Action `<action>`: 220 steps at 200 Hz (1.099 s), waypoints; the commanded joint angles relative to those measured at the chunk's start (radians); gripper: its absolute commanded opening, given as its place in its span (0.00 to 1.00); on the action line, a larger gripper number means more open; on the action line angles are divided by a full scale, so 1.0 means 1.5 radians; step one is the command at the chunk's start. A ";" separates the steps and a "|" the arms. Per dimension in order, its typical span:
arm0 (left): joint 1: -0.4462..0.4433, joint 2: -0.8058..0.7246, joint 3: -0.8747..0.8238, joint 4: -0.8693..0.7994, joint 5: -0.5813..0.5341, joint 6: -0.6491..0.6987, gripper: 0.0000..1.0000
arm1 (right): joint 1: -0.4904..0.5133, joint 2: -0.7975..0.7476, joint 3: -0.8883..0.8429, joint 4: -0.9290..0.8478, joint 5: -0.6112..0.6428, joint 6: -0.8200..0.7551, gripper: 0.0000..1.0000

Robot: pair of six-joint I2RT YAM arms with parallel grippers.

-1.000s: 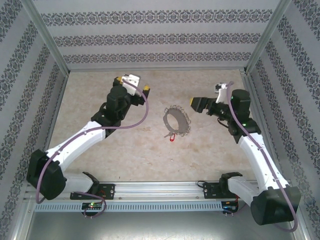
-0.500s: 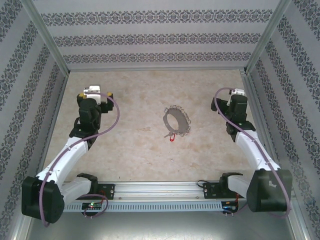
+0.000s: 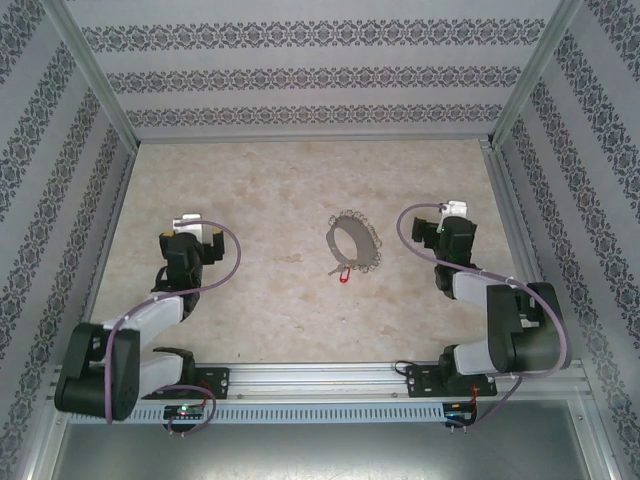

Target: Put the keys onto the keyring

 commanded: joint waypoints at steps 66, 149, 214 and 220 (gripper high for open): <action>0.016 0.208 0.025 0.239 0.141 0.030 1.00 | -0.027 0.061 -0.004 0.136 -0.154 -0.024 0.98; 0.058 0.234 0.074 0.172 0.183 -0.008 1.00 | 0.004 0.056 -0.013 0.144 -0.041 -0.026 0.98; 0.059 0.234 0.073 0.173 0.184 -0.009 1.00 | 0.003 0.060 -0.008 0.138 -0.043 -0.025 0.98; 0.060 0.235 0.073 0.173 0.184 -0.009 1.00 | 0.002 0.059 -0.008 0.137 -0.045 -0.024 0.98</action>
